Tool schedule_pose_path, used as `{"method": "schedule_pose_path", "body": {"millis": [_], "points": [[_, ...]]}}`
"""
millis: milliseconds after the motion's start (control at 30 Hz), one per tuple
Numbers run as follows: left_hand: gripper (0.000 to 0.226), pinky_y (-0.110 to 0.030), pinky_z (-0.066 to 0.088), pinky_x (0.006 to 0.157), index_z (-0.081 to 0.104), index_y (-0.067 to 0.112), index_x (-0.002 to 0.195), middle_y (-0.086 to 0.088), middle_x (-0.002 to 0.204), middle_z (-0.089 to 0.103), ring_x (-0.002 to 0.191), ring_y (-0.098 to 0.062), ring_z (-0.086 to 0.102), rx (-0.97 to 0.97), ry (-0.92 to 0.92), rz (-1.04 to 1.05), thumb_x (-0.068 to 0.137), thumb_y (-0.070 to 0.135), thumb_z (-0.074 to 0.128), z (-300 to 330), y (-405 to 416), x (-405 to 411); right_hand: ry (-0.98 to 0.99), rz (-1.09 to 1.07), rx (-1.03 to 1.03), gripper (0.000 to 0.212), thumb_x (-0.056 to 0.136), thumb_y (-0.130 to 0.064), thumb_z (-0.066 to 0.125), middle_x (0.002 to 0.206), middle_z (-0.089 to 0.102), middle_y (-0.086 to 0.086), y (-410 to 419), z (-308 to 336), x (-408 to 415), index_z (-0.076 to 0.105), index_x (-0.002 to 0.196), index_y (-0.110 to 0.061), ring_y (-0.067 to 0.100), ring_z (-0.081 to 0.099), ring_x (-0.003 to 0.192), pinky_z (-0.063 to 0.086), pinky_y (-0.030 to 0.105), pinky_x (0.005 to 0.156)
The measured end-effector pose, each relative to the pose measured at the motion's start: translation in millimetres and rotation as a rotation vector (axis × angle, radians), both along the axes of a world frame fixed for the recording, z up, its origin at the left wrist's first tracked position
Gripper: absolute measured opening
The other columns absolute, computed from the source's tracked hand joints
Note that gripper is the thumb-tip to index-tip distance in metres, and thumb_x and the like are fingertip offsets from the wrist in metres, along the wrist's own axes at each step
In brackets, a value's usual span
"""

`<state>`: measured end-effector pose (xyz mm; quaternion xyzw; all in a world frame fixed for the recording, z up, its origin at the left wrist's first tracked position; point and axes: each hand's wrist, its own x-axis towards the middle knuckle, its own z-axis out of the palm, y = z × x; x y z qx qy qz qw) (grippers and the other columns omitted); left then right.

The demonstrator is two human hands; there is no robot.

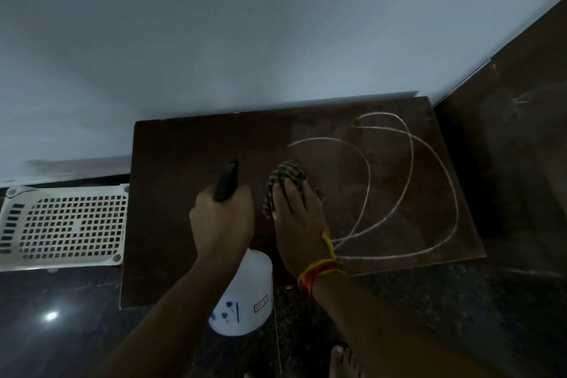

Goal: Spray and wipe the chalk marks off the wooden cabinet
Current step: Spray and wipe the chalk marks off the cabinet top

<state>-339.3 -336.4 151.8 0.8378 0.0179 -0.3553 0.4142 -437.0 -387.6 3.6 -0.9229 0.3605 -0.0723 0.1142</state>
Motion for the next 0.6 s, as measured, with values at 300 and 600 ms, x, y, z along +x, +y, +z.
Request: {"method": "schedule_pose_path", "body": {"millis": [300,600], "points": [[0.018,-0.047,0.055,0.079,0.049,0.022,0.079,-0.01,0.08,0.059,0.073,-0.026,0.058,0.006,-0.003,-0.029,0.095,0.015,0.054,-11,-5,11,-0.089,-0.046,-0.041,0.044,0.087,-0.02,0.051,0.133,0.053,0.018,-80,-4,73,0.055,0.129,-0.006,0.047,0.047,0.122,0.039,0.056,0.099],[0.015,-0.044,0.051,0.072,0.053,0.019,0.079,-0.013,0.081,0.06,0.072,-0.027,0.056,-0.012,0.037,-0.019,0.092,0.013,0.055,-11,-12,15,-0.024,0.017,-0.028,0.046,0.092,-0.025,0.042,0.138,0.048,0.015,-70,-6,57,0.049,0.134,-0.009,0.042,0.043,0.126,0.038,0.051,0.104]]}}
